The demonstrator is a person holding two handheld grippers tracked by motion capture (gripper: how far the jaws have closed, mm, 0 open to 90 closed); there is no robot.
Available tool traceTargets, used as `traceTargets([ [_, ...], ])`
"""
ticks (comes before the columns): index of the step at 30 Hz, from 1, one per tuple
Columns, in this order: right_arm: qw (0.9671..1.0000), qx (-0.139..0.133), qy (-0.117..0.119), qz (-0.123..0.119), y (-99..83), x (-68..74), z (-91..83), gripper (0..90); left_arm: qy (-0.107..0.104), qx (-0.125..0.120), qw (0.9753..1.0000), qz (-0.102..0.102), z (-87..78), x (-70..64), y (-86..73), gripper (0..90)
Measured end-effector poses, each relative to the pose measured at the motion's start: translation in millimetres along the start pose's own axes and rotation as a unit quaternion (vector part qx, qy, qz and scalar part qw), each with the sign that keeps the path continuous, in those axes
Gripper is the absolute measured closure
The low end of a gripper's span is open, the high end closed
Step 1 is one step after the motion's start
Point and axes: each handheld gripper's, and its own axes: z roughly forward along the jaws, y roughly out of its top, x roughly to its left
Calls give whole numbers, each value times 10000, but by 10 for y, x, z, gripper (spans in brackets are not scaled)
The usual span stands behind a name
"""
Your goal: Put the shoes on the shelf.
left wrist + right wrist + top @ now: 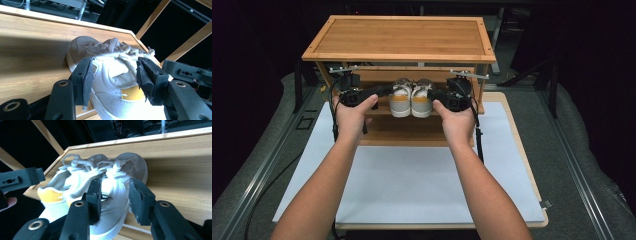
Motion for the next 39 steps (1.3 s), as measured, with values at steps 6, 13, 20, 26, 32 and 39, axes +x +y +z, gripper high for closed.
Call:
traceTargets([
  [6,9999,-70,126,30,-21,-16,-30,582,57,32,10000,-16,-8,58,-38,484],
  [13,10000,11,14,0,-34,-80,-38,627,-9,27,10000,-94,-26,110,-90,595],
  [20,9998,-110,38,131,-87,-167,-22,780,24,39,10000,-86,-14,179,-123,700],
  [26,10000,-26,-4,46,-159,-241,53,883,38,169,9998,-61,34,268,-188,812],
  [32,10000,10,58,35,-193,-251,107,900,0,178,9998,-58,75,284,-217,893],
  [39,9999,85,30,-50,-212,-238,145,900,-31,225,9997,-3,142,276,-236,897],
])
